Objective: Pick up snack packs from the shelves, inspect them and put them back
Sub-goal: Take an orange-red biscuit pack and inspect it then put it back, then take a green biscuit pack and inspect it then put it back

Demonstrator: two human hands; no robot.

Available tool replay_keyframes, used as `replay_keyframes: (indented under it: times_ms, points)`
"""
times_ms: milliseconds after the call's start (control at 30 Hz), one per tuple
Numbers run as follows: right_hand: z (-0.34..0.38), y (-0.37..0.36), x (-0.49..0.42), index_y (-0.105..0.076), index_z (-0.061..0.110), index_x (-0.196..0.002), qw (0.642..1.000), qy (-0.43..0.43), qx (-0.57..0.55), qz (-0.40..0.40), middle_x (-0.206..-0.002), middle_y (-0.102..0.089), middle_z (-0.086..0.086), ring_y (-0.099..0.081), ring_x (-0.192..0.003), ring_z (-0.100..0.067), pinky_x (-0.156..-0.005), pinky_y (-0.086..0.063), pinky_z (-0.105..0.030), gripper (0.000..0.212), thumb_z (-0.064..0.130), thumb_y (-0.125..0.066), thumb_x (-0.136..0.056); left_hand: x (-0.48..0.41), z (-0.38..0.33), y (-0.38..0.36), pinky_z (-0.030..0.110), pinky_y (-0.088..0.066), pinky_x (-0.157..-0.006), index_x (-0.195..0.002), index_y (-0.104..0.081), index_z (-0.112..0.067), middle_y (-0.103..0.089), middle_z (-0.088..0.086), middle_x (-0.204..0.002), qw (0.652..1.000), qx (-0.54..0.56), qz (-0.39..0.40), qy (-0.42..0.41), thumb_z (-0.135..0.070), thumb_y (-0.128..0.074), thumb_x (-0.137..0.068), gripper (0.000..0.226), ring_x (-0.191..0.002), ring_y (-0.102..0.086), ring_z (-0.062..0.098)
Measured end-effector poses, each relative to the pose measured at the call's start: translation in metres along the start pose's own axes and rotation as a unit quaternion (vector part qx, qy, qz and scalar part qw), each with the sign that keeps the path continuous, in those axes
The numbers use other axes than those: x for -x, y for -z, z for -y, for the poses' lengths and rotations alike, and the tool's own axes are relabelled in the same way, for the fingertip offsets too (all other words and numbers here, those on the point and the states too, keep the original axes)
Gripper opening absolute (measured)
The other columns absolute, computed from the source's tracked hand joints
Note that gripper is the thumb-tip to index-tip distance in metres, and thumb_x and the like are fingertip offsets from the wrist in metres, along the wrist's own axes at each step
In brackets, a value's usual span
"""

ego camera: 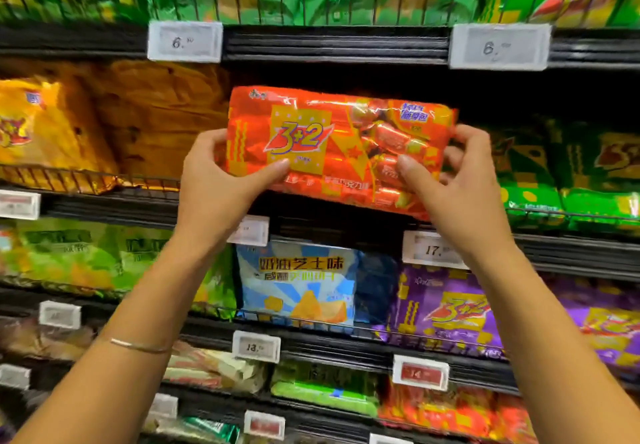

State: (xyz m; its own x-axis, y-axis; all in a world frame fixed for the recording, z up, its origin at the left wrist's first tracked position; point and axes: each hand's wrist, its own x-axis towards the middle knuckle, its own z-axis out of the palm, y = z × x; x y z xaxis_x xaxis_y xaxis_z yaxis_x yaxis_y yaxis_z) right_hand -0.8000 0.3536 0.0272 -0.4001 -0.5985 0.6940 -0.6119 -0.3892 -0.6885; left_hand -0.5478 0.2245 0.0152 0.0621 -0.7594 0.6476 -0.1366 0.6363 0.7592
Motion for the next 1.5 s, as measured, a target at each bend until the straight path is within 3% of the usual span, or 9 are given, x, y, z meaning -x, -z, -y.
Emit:
replay_keyframes:
  times_ms: [67, 300, 533, 633, 833, 1067, 1267, 1400, 1500]
  points:
    - [0.003, -0.008, -0.011, -0.038, 0.022, -0.137, 0.998, 0.021, 0.053, -0.01, -0.109, -0.06, 0.024, -0.063, -0.094, 0.015, -0.08, -0.049, -0.008, 0.067, 0.037, -0.081, -0.088, -0.015, 0.001, 0.003, 0.048, -0.059, -0.095, -0.125, -0.059, -0.03, -0.074, -0.012, -0.116, 0.997, -0.08, 0.01, -0.018, -0.068, -0.093, -0.052, 0.089, -0.106, -0.072, 0.01]
    - [0.009, -0.029, -0.028, -0.054, 0.014, -0.132, 0.971, -0.003, 0.24, 0.001, -0.124, -0.059, -0.014, -0.059, -0.114, -0.031, -0.091, -0.05, -0.04, 0.058, 0.05, -0.073, -0.091, -0.022, 0.018, 0.0, 0.046, -0.042, -0.092, -0.116, -0.048, -0.02, -0.061, -0.008, -0.099, 0.967, -0.252, 0.021, -0.034, -0.081, -0.07, -0.07, 0.079, -0.105, -0.067, 0.039]
    - [0.006, -0.038, -0.023, -0.039, 0.017, -0.115, 0.953, -0.023, 0.302, 0.004, -0.089, -0.055, 0.003, -0.061, -0.091, -0.035, -0.094, -0.049, -0.057, 0.058, 0.059, -0.071, -0.089, -0.027, 0.025, 0.002, 0.048, -0.034, -0.084, -0.1, -0.036, -0.022, -0.052, -0.003, -0.097, 0.944, -0.325, 0.03, -0.05, -0.084, -0.062, -0.076, 0.071, -0.099, -0.064, 0.042]
    - [-0.004, -0.042, -0.017, -0.041, 0.016, -0.13, 0.938, -0.016, 0.346, -0.008, -0.104, -0.063, -0.006, -0.058, -0.105, -0.039, -0.102, -0.038, -0.056, 0.065, 0.067, -0.059, -0.093, -0.019, 0.028, -0.002, 0.053, -0.038, -0.094, -0.1, -0.041, -0.022, -0.047, 0.001, -0.098, 0.933, -0.357, 0.023, -0.048, -0.091, -0.044, -0.082, 0.07, -0.1, -0.06, 0.041]
    - [-0.009, -0.035, -0.011, -0.042, 0.024, -0.149, 0.949, -0.018, 0.314, -0.021, -0.132, -0.05, -0.011, -0.04, -0.128, -0.033, -0.111, -0.027, -0.05, 0.071, 0.065, -0.058, -0.094, -0.012, 0.033, -0.009, 0.055, -0.033, -0.105, -0.115, -0.055, -0.012, -0.049, 0.007, -0.106, 0.951, -0.307, -0.015, -0.029, -0.081, -0.056, -0.082, 0.077, -0.112, -0.054, 0.039]
    - [-0.026, 0.042, -0.014, -0.059, 0.008, -0.133, 0.958, -0.004, 0.263, -0.114, -0.126, -0.058, -0.014, -0.05, -0.123, -0.035, -0.105, -0.04, -0.047, 0.051, 0.041, -0.064, -0.094, 0.027, -0.005, -0.045, 0.06, -0.028, -0.115, -0.154, -0.032, -0.012, -0.037, 0.021, -0.151, 0.966, -0.224, -0.089, -0.096, -0.049, -0.071, -0.079, 0.092, -0.143, -0.033, 0.034]
    - [-0.044, 0.096, -0.046, -0.056, 0.003, -0.132, 0.917, -0.095, 0.384, -0.042, -0.125, -0.055, -0.03, -0.043, -0.125, -0.045, -0.102, -0.036, -0.047, 0.057, 0.045, -0.063, -0.096, 0.073, -0.065, -0.117, 0.05, -0.051, -0.087, -0.117, -0.067, -0.014, -0.065, 0.001, -0.109, 0.953, -0.116, 0.117, -0.256, -0.015, -0.07, -0.092, 0.025, -0.1, -0.064, 0.027]
    - [-0.052, 0.109, -0.041, -0.044, 0.011, -0.093, 0.927, -0.107, 0.359, -0.025, -0.103, -0.053, -0.02, -0.051, -0.111, -0.044, -0.082, -0.04, -0.045, 0.042, 0.048, -0.063, -0.096, 0.079, -0.092, -0.156, 0.039, -0.047, -0.096, -0.139, -0.051, -0.02, -0.055, -0.001, -0.13, 0.935, -0.152, 0.244, -0.21, -0.029, -0.065, -0.1, 0.043, -0.117, -0.059, 0.021]
    - [-0.058, 0.118, -0.037, -0.038, 0.01, -0.091, 0.937, -0.095, 0.335, -0.031, -0.094, -0.049, -0.013, -0.055, -0.103, -0.042, -0.076, -0.042, -0.046, 0.046, 0.047, -0.066, -0.095, 0.073, -0.104, -0.178, 0.037, -0.038, -0.084, -0.144, -0.032, -0.025, -0.041, 0.0, -0.123, 0.916, -0.238, 0.307, -0.105, -0.047, -0.058, -0.1, 0.055, -0.116, -0.055, 0.031]
